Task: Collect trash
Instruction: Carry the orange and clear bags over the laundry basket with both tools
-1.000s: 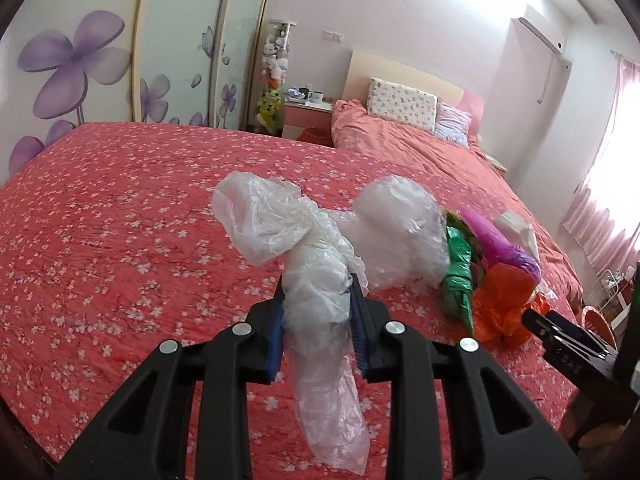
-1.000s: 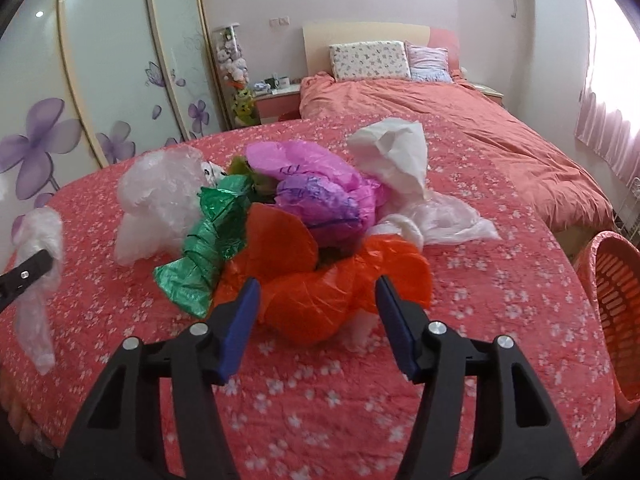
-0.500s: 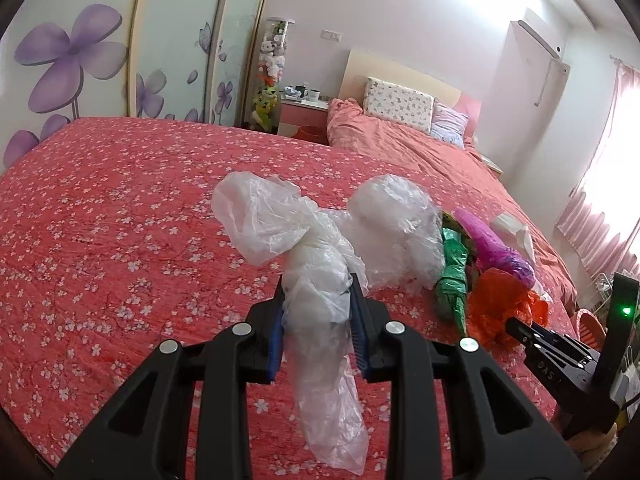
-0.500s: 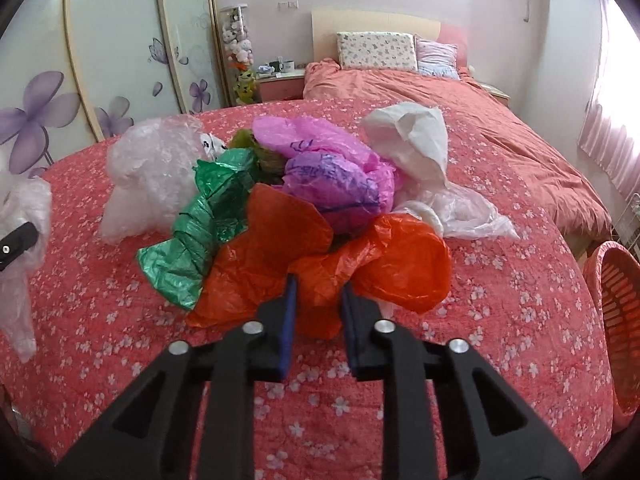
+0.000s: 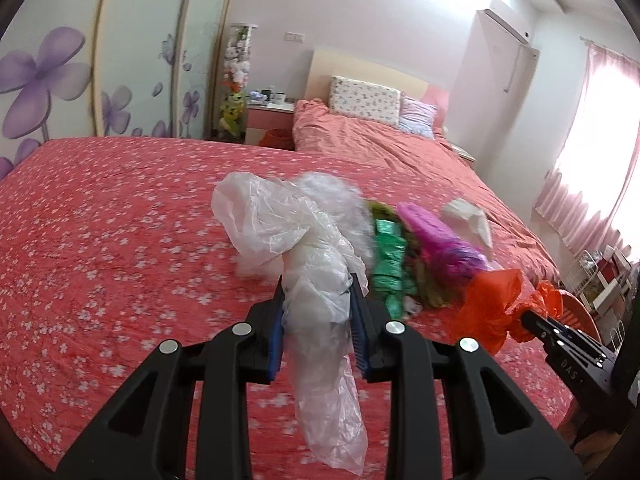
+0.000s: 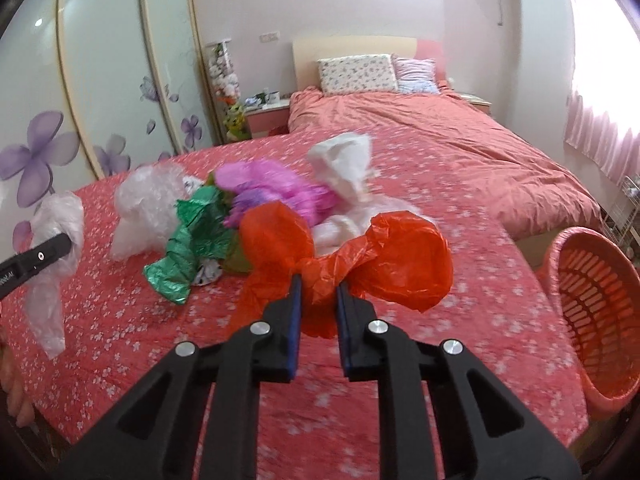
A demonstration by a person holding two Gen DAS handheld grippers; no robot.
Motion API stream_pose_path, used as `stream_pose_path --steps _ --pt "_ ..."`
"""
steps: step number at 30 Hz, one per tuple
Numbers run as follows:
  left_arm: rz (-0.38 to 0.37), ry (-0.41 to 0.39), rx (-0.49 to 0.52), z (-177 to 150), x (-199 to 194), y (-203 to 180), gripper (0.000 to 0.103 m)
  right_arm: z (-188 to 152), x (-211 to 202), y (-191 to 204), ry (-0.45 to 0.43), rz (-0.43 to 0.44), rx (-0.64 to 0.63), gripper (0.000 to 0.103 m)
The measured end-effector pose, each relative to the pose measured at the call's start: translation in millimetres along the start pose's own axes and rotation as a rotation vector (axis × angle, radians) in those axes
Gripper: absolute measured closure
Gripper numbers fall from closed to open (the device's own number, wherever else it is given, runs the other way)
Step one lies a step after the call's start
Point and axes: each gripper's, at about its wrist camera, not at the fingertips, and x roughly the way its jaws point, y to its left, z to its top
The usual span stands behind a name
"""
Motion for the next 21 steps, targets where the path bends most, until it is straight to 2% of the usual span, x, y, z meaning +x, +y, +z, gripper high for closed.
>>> stream_pose_path --steps 11,21 --pt "-0.106 0.014 0.081 -3 9 -58 0.075 1 -41 -56 -0.087 -0.073 0.093 0.087" --pt "-0.205 0.035 0.162 -8 21 -114 0.075 -3 -60 -98 -0.128 -0.141 0.144 0.087"
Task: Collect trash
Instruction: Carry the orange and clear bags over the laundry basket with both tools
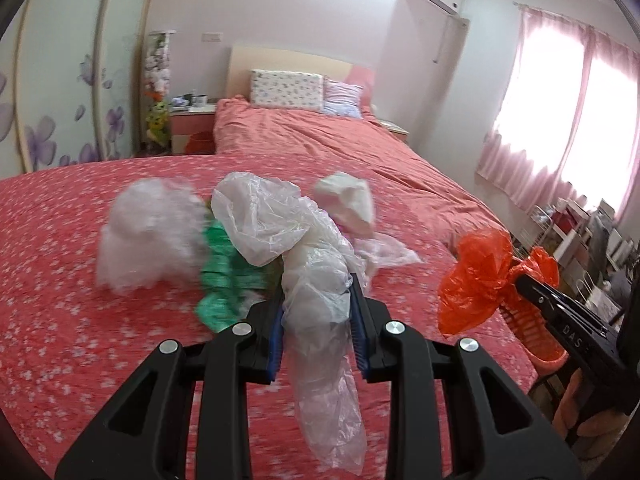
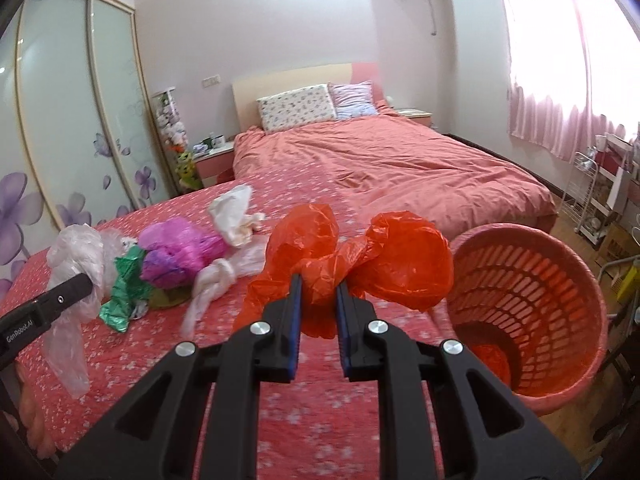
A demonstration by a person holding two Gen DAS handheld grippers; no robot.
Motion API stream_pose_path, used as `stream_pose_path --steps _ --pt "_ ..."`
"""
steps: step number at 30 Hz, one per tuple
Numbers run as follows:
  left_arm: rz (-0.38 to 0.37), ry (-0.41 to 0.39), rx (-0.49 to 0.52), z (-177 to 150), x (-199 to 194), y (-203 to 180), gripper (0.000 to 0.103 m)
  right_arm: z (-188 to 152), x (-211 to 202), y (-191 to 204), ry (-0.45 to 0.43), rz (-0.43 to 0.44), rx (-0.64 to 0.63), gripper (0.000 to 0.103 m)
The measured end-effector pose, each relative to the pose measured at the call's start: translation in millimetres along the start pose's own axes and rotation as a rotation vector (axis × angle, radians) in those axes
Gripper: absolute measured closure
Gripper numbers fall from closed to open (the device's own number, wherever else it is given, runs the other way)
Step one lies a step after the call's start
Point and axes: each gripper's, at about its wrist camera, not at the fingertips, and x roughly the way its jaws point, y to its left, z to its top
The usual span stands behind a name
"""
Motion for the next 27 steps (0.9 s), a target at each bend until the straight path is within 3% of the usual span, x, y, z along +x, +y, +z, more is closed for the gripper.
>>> stream_pose_path --steps 18,27 --pt "-0.235 0.046 0.137 1 48 -125 0.074 1 -26 -112 -0.075 -0.170 0.136 0.087" --pt "-0.318 0.069 0.213 -2 73 -185 0.074 -3 -29 -176 -0.097 -0.250 0.233 0.087"
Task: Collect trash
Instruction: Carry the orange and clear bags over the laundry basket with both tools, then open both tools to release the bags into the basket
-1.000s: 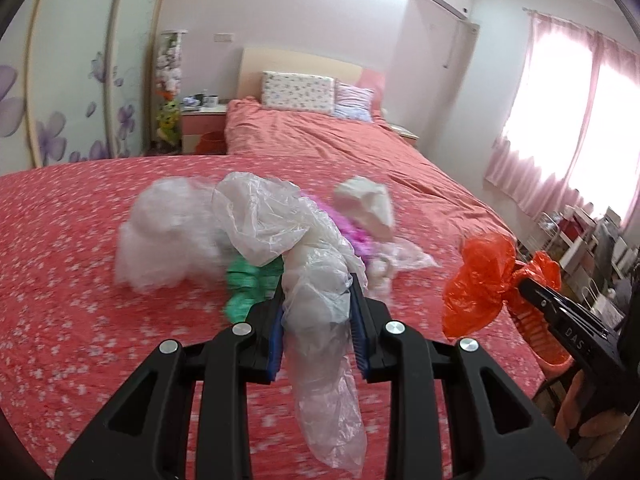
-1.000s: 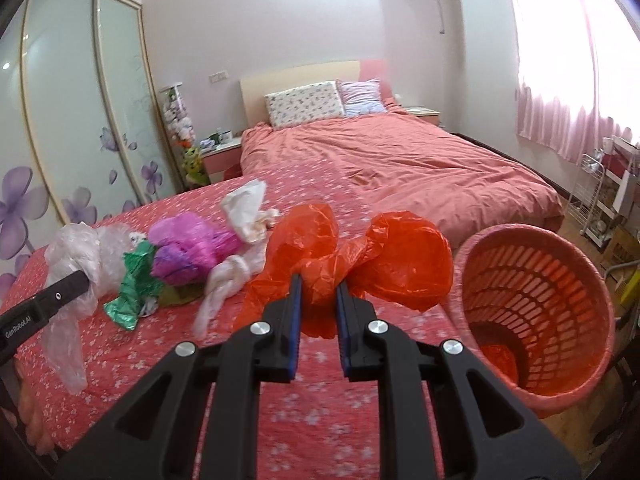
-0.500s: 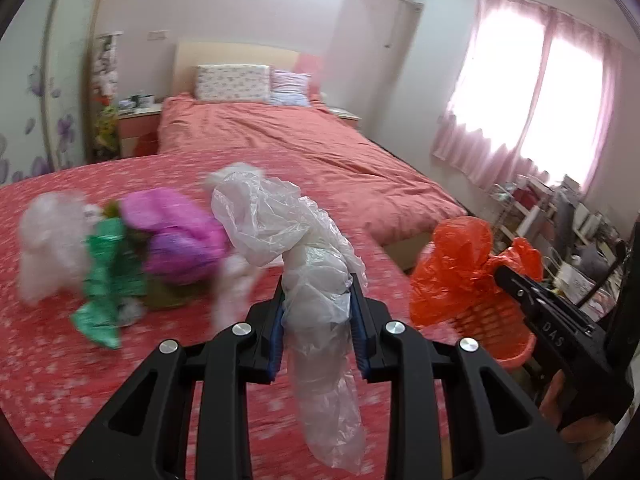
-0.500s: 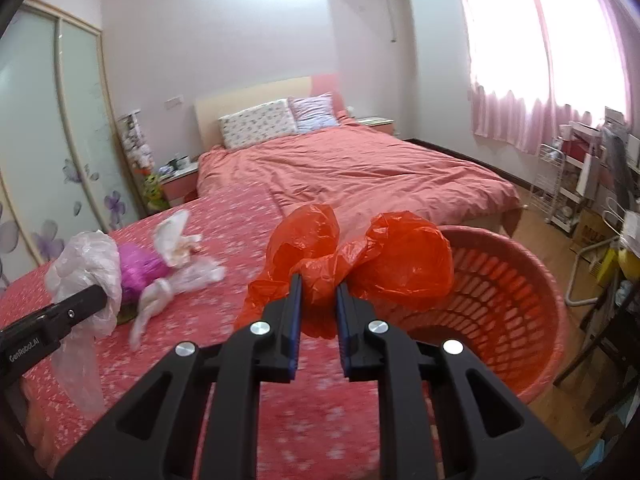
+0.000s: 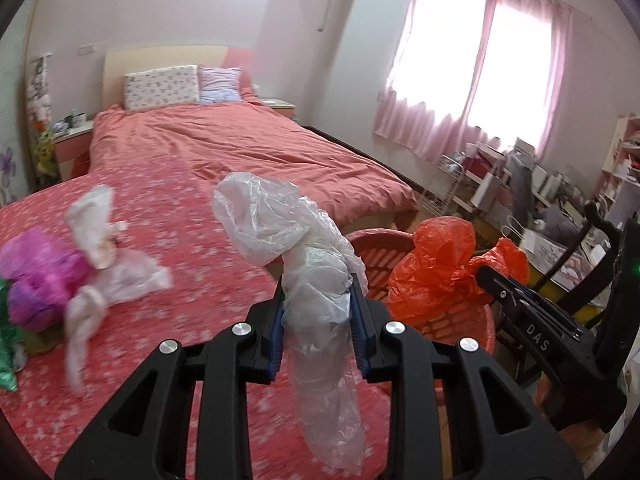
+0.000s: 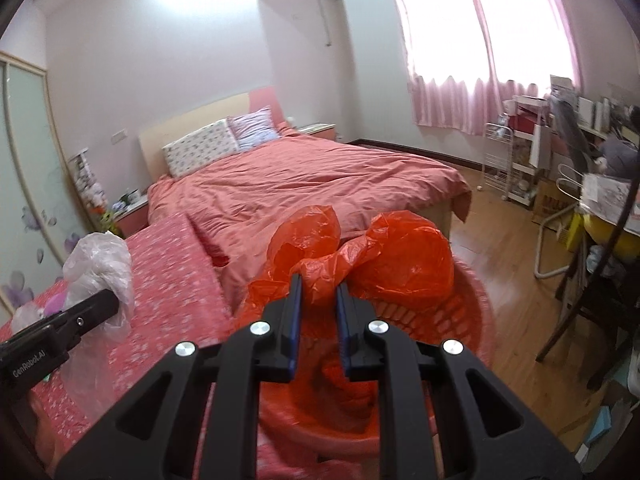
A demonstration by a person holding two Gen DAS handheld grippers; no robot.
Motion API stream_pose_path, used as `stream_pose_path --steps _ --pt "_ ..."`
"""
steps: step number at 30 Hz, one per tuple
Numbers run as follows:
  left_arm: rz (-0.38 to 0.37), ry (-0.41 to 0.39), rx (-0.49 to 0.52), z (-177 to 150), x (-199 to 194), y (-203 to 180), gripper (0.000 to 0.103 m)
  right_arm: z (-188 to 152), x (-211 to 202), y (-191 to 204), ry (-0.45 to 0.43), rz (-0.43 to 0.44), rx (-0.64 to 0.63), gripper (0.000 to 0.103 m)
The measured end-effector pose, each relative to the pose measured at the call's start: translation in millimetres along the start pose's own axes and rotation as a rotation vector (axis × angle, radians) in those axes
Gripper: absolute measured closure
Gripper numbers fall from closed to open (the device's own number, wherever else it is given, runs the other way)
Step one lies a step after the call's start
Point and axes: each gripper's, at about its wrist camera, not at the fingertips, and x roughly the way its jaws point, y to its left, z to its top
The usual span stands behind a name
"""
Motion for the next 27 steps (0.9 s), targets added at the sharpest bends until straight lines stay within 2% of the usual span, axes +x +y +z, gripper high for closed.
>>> stream_pose_path --steps 9,19,22,24,26,27 --pt "-0.059 0.046 0.044 1 35 -34 0.074 1 12 -34 -0.004 -0.043 0.039 0.087" --pt "-0.092 0.083 0.054 0 58 -53 0.074 7 29 -52 0.006 -0.041 0.070 0.086" --pt "-0.091 0.100 0.041 -2 63 -53 0.065 9 35 -56 0.020 -0.026 0.087 0.082" --pt "-0.077 0.107 0.038 -3 65 -52 0.052 8 38 -60 0.030 -0.017 0.097 0.081" --pt "-0.070 0.108 0.034 -3 65 -51 0.048 7 42 -62 0.044 -0.008 0.106 0.080" --pt "-0.064 0.109 0.033 -3 64 -49 0.046 6 43 -62 0.052 -0.006 0.110 0.076"
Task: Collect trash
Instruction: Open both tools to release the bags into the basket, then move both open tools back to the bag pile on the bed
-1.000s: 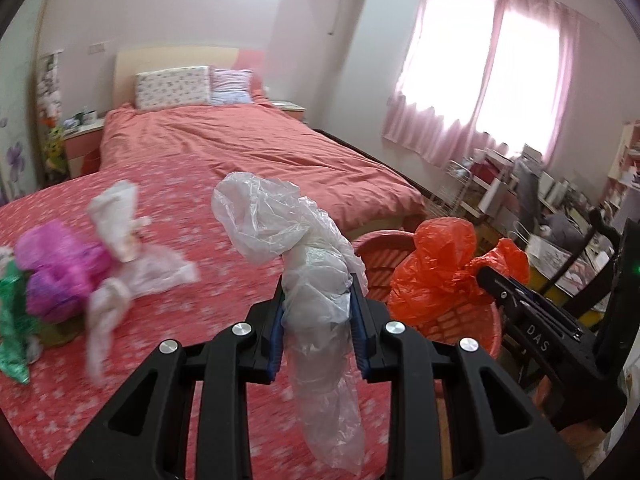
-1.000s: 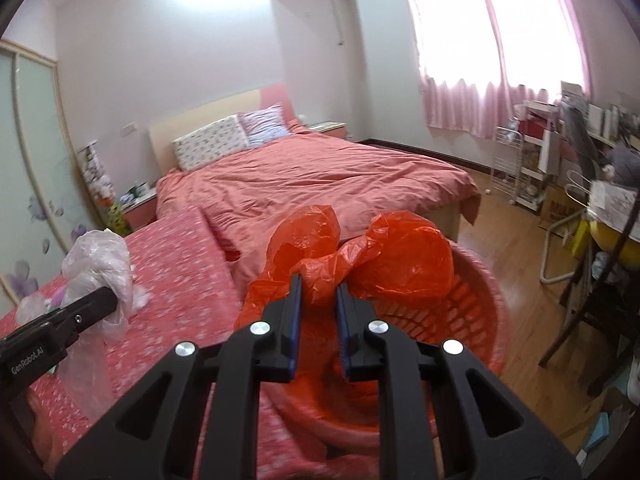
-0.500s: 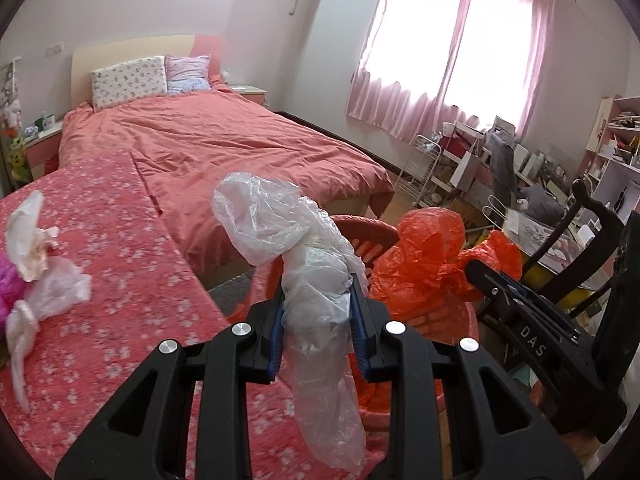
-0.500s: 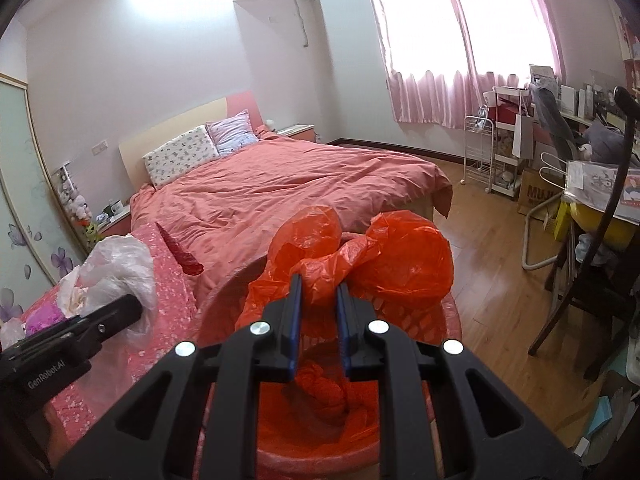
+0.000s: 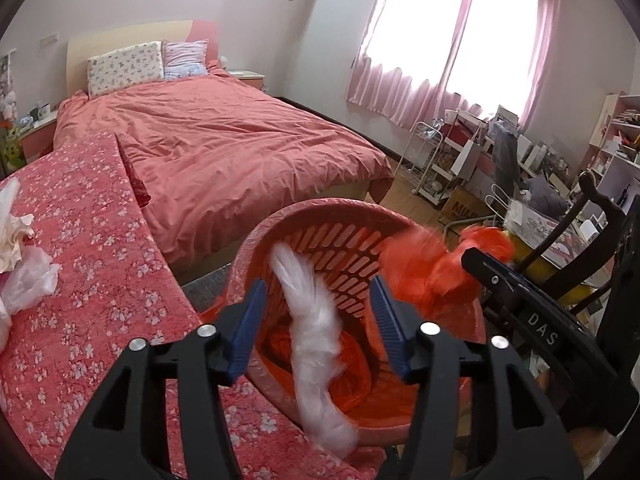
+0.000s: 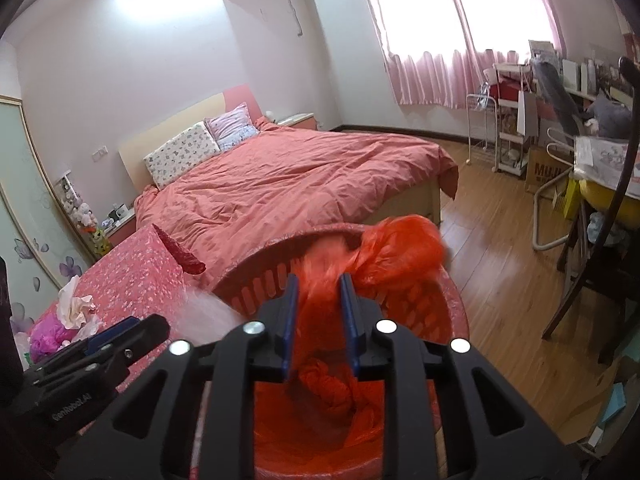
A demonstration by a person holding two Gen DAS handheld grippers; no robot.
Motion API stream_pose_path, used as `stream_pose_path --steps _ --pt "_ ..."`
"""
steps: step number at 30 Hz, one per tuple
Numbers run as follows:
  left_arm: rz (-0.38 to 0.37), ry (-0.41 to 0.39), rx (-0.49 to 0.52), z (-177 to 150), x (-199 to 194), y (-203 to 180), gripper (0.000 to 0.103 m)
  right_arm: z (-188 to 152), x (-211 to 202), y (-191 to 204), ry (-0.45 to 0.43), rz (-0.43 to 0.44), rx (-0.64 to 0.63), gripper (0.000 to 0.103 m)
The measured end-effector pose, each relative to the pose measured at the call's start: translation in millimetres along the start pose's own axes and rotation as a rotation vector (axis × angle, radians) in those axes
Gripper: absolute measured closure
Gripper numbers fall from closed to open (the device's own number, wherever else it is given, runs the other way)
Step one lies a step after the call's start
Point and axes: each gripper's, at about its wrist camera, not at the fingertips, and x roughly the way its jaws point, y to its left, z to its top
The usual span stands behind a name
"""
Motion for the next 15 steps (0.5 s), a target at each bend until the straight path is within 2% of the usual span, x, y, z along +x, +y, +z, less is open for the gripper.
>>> stream_pose_path --steps 4,6,15 --pt "0.040 -0.002 -0.008 -1 -5 10 0.041 -3 0 1 0.003 -0.008 -0.011 0.062" --pt "0.064 -0.001 -0.020 -2 -8 16 0.038 -5 0 5 0.001 -0.017 -0.022 0.058" --pt "0.184 -0.012 -0.069 -16 -43 68 0.035 -7 -4 29 0.013 -0.006 -0.078 0.055"
